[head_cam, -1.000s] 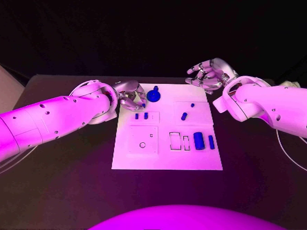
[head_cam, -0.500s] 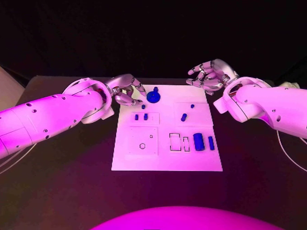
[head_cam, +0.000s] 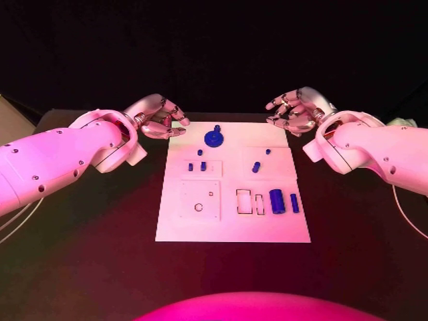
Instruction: Assemble the parts on the task board
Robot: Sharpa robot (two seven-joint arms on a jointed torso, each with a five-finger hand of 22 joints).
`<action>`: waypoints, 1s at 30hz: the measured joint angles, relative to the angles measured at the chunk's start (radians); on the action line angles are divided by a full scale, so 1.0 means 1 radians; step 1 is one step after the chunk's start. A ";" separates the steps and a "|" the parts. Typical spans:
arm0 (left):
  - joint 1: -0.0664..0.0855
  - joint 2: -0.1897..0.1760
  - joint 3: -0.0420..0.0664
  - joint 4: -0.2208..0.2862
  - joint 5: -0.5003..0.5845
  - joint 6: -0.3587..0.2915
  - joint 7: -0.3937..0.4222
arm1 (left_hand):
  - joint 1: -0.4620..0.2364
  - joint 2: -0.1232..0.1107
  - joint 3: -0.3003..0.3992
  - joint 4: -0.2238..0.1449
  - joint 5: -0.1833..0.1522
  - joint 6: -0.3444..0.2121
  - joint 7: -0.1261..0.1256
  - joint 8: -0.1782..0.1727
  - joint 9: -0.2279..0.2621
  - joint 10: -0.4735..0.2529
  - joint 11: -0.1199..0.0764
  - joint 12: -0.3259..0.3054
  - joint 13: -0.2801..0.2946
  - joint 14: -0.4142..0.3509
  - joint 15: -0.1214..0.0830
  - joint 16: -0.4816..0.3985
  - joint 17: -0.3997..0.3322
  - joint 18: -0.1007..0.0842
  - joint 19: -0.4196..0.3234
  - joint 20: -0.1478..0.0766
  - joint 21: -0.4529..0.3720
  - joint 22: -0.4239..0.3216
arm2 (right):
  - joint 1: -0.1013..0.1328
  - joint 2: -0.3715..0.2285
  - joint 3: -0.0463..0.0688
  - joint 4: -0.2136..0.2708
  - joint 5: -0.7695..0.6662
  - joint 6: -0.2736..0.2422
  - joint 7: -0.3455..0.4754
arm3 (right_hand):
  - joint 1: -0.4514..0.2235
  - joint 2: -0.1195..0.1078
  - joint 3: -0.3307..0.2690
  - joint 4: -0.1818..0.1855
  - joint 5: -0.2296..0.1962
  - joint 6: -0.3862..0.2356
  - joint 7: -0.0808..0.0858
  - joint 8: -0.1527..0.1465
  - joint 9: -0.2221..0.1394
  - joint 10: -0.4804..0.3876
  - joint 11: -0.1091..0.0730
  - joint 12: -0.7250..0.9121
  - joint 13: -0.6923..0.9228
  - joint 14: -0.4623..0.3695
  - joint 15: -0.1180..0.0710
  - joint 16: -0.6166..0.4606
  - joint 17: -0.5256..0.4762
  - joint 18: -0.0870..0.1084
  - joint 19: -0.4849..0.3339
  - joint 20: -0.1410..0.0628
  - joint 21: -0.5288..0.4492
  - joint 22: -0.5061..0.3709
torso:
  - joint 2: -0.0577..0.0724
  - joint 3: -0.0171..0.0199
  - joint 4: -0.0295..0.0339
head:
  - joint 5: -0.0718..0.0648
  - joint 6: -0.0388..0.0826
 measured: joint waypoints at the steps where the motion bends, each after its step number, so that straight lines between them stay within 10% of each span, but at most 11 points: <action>1: 0.000 -0.008 0.000 0.005 0.032 -0.001 0.006 | -0.002 -0.002 0.003 0.004 0.000 -0.007 0.000 -0.004 -0.002 0.007 0.000 0.009 0.002 -0.020 -0.001 -0.022 -0.024 0.000 -0.009 -0.001 -0.010 -0.006 | 0.000 -0.004 0.000 0.002 -0.020 0.009 -0.001 | -0.006 -0.007 0.013 -0.008 -0.001 0.004 -0.002 0.000 0.000 0.004 0.001 -0.026 -0.026 0.000 0.000 -0.001 -0.002 0.000 0.002 -0.002 0.002 0.005 | 0.000 0.0001 0.0000 | -0.001 0.002; 13: -0.021 -0.115 0.001 0.108 0.512 0.023 0.143 | -0.027 -0.008 -0.057 0.029 0.000 -0.009 0.000 -0.006 0.000 0.010 -0.001 0.051 0.003 -0.110 0.003 -0.183 -0.117 -0.001 -0.066 0.006 -0.150 -0.091 | -0.015 -0.047 -0.002 0.048 -0.424 0.130 -0.057 | -0.047 -0.047 0.042 -0.049 -0.050 0.035 0.003 0.000 0.000 -0.020 0.017 -0.181 -0.192 0.003 0.003 0.029 0.030 0.000 0.014 0.008 0.053 0.055 | 0.000 -0.0022 -0.0011 | -0.042 0.030; 30: -0.037 -0.182 0.001 0.198 0.694 0.078 0.236 | -0.027 -0.008 -0.093 0.037 0.000 -0.013 -0.003 -0.006 0.002 0.010 -0.001 0.054 -0.002 -0.155 0.011 -0.312 -0.172 -0.001 -0.089 0.011 -0.279 -0.176 | -0.046 -0.037 -0.007 0.064 -0.770 0.194 -0.185 | -0.062 -0.043 0.007 -0.078 -0.063 0.049 -0.008 0.000 -0.001 -0.033 0.015 -0.214 -0.254 0.004 0.004 0.058 0.057 0.000 0.032 0.004 0.096 0.089 | -0.002 -0.0058 0.0018 | -0.070 0.036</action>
